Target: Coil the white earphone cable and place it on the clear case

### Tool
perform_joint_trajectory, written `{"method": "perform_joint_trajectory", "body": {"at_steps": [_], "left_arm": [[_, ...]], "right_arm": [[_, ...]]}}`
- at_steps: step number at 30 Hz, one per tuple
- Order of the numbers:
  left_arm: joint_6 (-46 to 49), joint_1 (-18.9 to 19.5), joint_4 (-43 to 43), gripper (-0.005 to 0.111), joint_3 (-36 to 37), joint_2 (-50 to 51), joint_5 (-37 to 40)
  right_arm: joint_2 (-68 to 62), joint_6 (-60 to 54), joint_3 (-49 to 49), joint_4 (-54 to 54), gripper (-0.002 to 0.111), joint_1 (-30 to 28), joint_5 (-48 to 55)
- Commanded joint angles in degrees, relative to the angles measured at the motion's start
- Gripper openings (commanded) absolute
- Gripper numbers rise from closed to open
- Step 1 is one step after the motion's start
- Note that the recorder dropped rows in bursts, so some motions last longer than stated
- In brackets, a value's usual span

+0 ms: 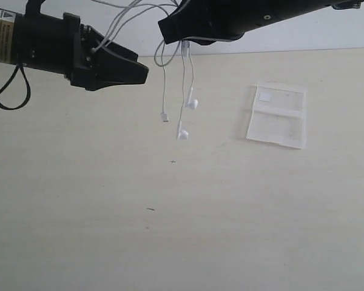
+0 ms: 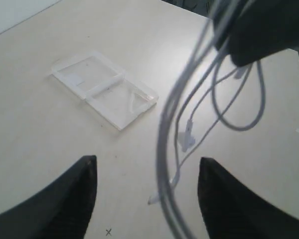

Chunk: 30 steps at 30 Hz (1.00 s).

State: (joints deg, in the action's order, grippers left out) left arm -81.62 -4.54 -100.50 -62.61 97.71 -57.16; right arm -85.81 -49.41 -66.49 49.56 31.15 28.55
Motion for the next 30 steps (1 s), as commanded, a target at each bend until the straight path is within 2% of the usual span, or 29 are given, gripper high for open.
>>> {"method": "perform_joint_trajectory", "body": {"at_steps": [1, 8, 13, 15, 18, 21, 25, 30], "left_arm": [[0.24, -1.17, 0.55, 0.06, -0.02, -0.01, 2.57], [1.89, -1.21, 0.55, 0.06, 0.9, 3.64, 5.33], [1.89, -1.3, 0.55, 0.059, 1.11, 6.05, 2.64], [1.89, -1.3, 0.55, 0.059, 1.11, 6.16, 0.51], [1.72, -0.7, 0.55, 0.058, 1.11, 6.16, -1.08], [0.78, 0.14, 0.55, 0.049, 1.11, 6.16, -1.8], [0.19, 2.12, 0.55, 0.031, 1.27, 5.98, -2.38], [-1.2, 5.07, 0.55, 0.0, 1.8, 4.75, -3.54]], "right_arm": [[-0.14, -0.41, -0.43, 1.53, 0.0, -0.18, 0.11], [-0.14, -0.41, -0.43, 2.61, 0.0, -0.18, -1.52], [-0.14, -0.41, -0.43, 3.0, 0.0, -0.18, -4.02], [-0.14, 0.17, -0.43, 0.49, 0.0, -0.18, -4.02], [-0.14, 6.75, -1.51, -8.29, 0.0, -0.29, -0.9], [-0.14, 16.75, -3.74, -20.58, 0.0, -0.29, 3.01], [-0.14, 28.89, -7.45, -35.65, 0.0, -0.29, 10.33], [-0.52, 33.08, -11.63, -43.37, 0.0, -0.29, 20.01]]}}
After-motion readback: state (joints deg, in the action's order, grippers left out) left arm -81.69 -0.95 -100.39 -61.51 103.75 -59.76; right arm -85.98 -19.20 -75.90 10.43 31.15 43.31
